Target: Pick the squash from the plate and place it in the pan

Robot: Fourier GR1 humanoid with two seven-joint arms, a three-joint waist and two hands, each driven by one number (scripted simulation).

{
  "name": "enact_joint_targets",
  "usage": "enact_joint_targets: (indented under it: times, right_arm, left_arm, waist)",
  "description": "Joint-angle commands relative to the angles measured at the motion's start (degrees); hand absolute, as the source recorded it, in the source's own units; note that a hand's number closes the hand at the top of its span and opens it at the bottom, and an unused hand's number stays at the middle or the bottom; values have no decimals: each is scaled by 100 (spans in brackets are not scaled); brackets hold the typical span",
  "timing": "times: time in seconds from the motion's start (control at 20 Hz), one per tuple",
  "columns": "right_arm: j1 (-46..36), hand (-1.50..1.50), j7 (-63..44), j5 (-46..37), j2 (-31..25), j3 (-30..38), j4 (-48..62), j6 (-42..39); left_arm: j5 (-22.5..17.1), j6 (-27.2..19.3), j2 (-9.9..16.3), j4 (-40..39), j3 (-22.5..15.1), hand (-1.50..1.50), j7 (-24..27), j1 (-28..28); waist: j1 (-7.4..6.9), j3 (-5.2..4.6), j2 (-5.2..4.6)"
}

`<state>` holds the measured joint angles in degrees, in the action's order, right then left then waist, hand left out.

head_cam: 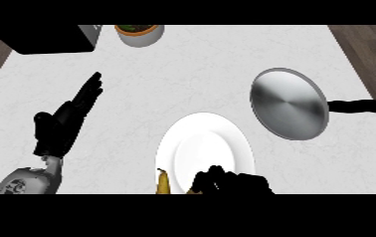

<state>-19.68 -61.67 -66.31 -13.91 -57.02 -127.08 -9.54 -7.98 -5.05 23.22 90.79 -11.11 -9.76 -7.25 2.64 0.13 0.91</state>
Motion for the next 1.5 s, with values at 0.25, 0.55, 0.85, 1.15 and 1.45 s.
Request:
enact_joint_targets:
  times: [0.25,0.55,0.85,1.15,1.45]
  right_arm:
    - [1731,150,507,-234,-772,1057,-679,2028]
    - [1789,150,2122,1234,-1219,2682,829,3050]
    - [1610,150,3402,2010,-1643,3817,2171,3678]
    - [601,150,4863,2800,-1243,4352,4306,3977]
    - [89,150,6233,3337,-1139,5084,5870,4029]
  left_arm:
    - [0,138,-63,157,16,0,-162,-164]
    - [272,171,-373,-185,-144,0,-5,-290]
    - [374,121,-442,81,-103,0,-211,-206]
    - [386,367,-424,-46,115,0,-205,-382]
    - [494,536,-481,-230,306,0,-170,-346]
  waist:
    - [-201,12,-98]
    - [-275,-3,-117]
    - [-298,-4,-103]
    - [-324,-7,-114]
    - [-315,-8,-112]
